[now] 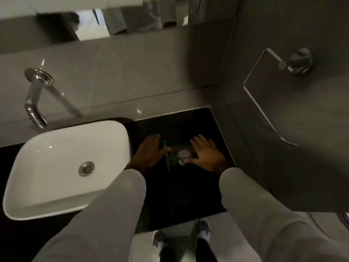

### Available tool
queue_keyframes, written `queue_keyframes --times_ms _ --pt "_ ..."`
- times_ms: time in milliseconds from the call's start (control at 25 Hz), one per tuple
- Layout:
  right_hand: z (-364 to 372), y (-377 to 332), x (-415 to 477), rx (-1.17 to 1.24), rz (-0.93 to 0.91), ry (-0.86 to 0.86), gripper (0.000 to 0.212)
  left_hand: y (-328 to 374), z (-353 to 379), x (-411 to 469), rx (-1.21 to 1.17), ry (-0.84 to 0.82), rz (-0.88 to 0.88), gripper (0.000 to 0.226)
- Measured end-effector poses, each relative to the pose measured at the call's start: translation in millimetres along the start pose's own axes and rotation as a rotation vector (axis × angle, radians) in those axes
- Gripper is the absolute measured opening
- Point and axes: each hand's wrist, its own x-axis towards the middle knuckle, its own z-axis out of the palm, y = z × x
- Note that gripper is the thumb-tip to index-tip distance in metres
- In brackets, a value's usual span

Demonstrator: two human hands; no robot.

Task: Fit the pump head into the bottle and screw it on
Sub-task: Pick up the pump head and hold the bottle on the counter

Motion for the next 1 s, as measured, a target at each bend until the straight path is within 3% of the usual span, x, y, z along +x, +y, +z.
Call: queue_keyframes --times_ms 120,280,560,760,840,1000 --pt "26 7 6 0.293 0.002 0.055 0.095 -7 24 16 -0.111 0.07 -0.098 0.05" --pt "44 13 20 0.559 0.038 0.139 0.074 -5 34 41 -0.194 0.121 -0.204 0.043" --pt "46 23 37 0.651 0.019 0.152 0.054 -10 46 73 -0.079 -0.016 -0.322 0.039" --pt "34 21 49 0.538 0.043 0.144 0.059 -19 43 73 -0.226 -0.027 -0.385 0.039" --pt "27 20 53 0.496 0.079 0.103 0.059 -19 31 68 -0.341 0.075 -0.372 0.029" --pt "16 18 59 0.343 0.075 0.106 0.049 8 -20 58 -0.706 0.508 -0.212 0.016"
